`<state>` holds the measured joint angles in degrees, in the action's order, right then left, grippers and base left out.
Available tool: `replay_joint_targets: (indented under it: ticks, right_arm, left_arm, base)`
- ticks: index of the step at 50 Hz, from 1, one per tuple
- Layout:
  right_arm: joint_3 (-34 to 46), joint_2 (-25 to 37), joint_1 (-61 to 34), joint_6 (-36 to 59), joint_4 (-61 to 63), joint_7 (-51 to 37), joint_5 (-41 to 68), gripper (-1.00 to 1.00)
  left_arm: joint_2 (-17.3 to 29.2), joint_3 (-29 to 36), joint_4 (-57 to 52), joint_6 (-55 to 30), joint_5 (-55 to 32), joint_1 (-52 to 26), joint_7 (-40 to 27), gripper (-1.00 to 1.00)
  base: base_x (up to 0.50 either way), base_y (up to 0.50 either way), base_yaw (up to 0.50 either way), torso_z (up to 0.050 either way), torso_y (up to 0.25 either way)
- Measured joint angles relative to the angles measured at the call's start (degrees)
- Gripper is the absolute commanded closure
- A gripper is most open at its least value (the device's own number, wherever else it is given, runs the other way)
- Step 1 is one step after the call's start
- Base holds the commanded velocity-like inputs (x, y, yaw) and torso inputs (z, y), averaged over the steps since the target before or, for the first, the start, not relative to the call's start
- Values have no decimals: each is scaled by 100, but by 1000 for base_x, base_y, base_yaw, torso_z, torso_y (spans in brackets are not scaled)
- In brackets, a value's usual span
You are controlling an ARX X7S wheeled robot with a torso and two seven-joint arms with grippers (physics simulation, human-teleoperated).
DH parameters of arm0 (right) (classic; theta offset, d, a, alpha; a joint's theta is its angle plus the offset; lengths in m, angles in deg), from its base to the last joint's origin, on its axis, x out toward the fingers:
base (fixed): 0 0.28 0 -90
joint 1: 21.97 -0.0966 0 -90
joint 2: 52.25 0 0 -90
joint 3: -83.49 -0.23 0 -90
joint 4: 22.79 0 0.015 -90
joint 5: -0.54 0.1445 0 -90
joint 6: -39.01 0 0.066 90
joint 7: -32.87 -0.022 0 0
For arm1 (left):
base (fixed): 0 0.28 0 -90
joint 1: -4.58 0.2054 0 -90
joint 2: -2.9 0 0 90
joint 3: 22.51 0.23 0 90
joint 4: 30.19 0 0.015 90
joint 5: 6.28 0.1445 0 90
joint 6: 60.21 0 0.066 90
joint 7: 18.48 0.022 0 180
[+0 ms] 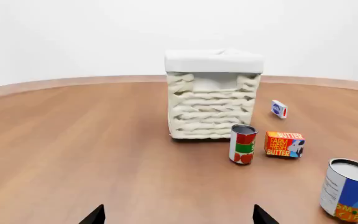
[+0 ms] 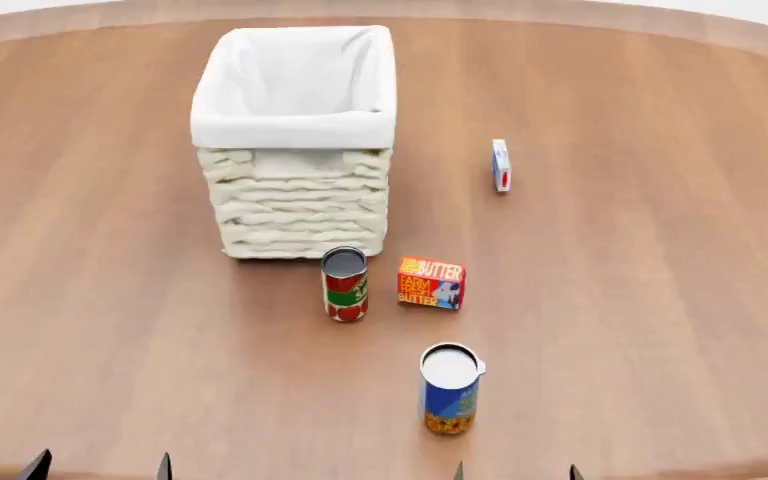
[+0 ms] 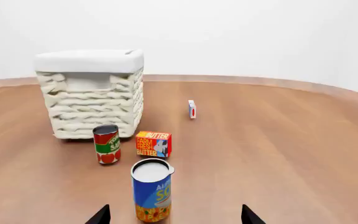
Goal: Pick up the alphabet soup and put it in the basket.
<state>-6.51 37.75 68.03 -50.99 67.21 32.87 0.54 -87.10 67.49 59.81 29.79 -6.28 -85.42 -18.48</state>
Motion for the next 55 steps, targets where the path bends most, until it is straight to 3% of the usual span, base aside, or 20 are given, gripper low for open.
replay_joint_targets:
  ticks: [13,30,55]
  right_arm:
    - [509,515,60,195,602,-603,469,-100]
    - [458,978,424,1094,3114,-1074,833,-100]
    - [466,1155,556,1423,3888,-1279,1051,-100]
  left_arm:
    - [217,232,-575,-315,-150,57,-237,-100]
    - [544,256,-3258,-1169,-208,715,-586,-100]
    - [770,323,-4019,-1217,-265,1027,-881,-100]
  base:
    - [0,0,0,0,0]
    - [4,0,0,0,0]
    - [500,0,0,0,0]
